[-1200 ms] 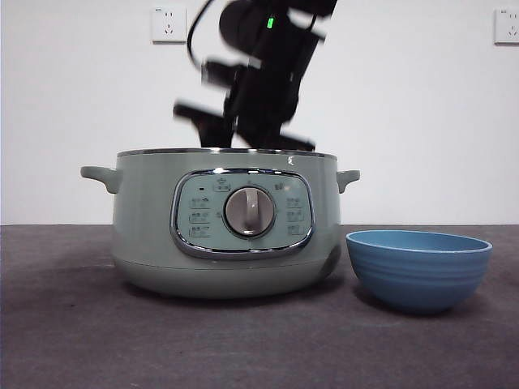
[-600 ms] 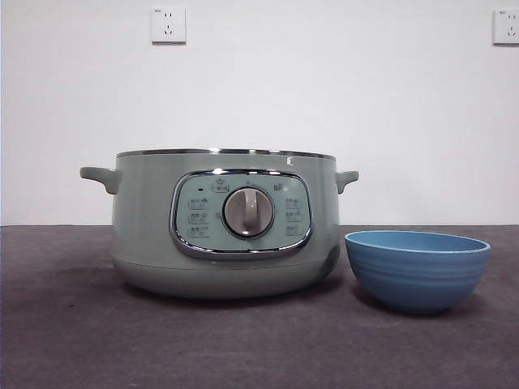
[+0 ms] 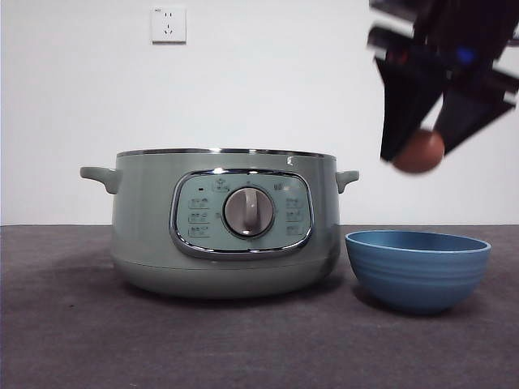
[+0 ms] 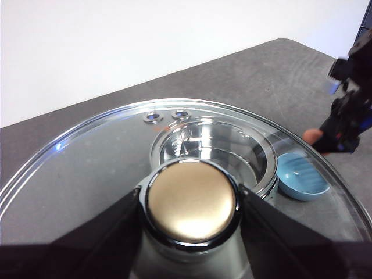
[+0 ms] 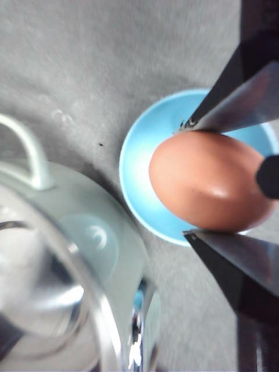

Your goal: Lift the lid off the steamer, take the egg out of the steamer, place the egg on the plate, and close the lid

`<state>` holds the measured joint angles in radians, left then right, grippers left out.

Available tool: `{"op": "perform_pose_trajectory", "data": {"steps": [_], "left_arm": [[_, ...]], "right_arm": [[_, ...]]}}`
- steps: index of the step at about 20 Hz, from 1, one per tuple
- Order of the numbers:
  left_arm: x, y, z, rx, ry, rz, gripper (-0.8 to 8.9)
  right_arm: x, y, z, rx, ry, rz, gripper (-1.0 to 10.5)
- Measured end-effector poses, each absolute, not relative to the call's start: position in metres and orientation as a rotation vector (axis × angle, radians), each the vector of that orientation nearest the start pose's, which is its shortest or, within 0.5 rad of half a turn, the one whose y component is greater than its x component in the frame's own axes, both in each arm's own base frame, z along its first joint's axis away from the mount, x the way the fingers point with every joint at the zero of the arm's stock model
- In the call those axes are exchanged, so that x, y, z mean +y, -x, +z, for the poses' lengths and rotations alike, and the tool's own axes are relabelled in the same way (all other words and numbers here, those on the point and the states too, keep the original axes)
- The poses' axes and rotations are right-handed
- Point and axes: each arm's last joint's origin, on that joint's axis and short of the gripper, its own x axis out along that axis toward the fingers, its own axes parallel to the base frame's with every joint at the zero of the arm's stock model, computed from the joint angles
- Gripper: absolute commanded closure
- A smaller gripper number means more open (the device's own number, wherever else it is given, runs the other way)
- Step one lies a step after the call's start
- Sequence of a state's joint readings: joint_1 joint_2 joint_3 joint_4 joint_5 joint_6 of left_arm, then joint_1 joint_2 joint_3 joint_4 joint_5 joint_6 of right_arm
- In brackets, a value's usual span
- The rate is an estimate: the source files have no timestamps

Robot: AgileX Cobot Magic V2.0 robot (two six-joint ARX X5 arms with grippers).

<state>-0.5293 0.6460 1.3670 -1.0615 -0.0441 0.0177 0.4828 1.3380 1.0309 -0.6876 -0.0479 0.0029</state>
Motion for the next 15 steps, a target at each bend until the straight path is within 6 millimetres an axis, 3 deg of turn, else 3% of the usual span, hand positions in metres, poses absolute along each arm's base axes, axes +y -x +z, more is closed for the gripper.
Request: {"op": "perform_pose_trajectory", "data": {"steps": [5, 15], "left_arm": [[-0.023, -0.042, 0.437, 0.334, -0.114, -0.484, 8.22], [-0.031, -0.055, 0.435, 0.381, -0.127, -0.484, 8.22]], "right_arm": [[0.126, -0.239, 0.22, 1.01, 0.217, 0.481, 9.6], [0.138, -0.263, 0.169, 1.104, 0.247, 0.477, 9.6]]}}
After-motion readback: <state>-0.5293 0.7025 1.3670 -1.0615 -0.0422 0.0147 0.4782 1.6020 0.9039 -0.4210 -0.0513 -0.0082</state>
